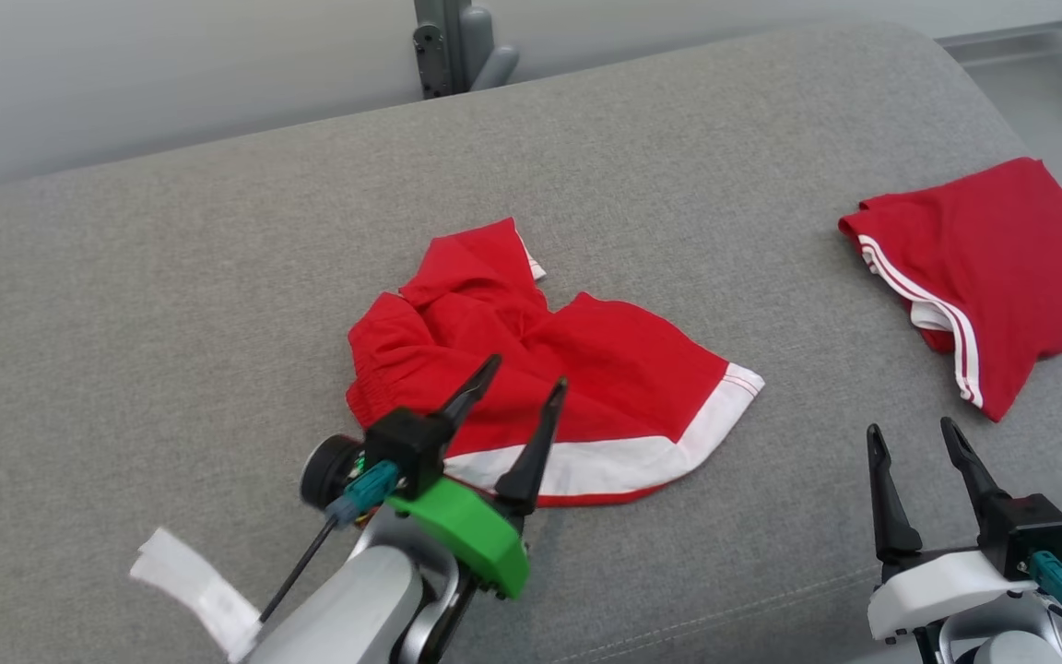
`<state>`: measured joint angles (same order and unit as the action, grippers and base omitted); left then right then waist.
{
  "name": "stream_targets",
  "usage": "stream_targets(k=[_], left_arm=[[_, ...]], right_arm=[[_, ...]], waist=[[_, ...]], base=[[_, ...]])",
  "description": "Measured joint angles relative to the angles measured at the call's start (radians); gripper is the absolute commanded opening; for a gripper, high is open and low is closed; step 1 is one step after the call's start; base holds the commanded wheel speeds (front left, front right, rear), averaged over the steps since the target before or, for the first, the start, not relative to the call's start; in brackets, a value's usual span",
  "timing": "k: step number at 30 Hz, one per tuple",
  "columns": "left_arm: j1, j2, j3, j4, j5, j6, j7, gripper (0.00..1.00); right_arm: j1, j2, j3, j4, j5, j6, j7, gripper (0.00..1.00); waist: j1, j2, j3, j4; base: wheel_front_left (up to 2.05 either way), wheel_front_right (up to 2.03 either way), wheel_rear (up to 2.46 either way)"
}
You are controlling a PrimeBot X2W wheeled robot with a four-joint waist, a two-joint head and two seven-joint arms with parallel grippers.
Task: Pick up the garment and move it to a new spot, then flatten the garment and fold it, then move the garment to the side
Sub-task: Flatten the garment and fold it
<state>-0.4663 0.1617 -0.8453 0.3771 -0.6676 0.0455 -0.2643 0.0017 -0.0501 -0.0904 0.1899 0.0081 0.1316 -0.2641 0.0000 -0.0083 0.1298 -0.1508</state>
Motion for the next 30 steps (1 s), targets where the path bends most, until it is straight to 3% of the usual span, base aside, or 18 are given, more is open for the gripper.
stream_targets(k=[8,14,20,30], left_arm=[[0.246,0.091,0.191,-0.132,0.175,0.026,0.0,1.0],[0.381,0.102,0.338,-0.171,0.234,0.033,0.0,1.0],[0.525,0.075,0.53,-0.201,0.235,-0.02,0.0,1.0],[0.648,0.033,0.725,-0.203,0.312,-0.126,0.0,1.0]], right_arm=[[0.031,0.0,-0.039,-0.023,-0.039,0.0,0.0,1.0],[0.028,0.0,-0.042,-0.013,-0.059,0.0,0.0,1.0],[0.027,0.001,-0.038,0.011,-0.065,0.0,0.0,1.0],[0.046,0.001,-0.029,0.045,-0.054,0.0,0.0,1.0]], waist=[[0.0,0.0,-0.06,0.073],[0.0,0.0,-0.09,0.132],[0.0,0.0,-0.117,0.168],[0.0,0.0,-0.145,0.19]], base=[[0.0,0.0,0.0],[0.0,0.0,0.0],[0.0,0.0,0.0],[0.0,0.0,0.0]])
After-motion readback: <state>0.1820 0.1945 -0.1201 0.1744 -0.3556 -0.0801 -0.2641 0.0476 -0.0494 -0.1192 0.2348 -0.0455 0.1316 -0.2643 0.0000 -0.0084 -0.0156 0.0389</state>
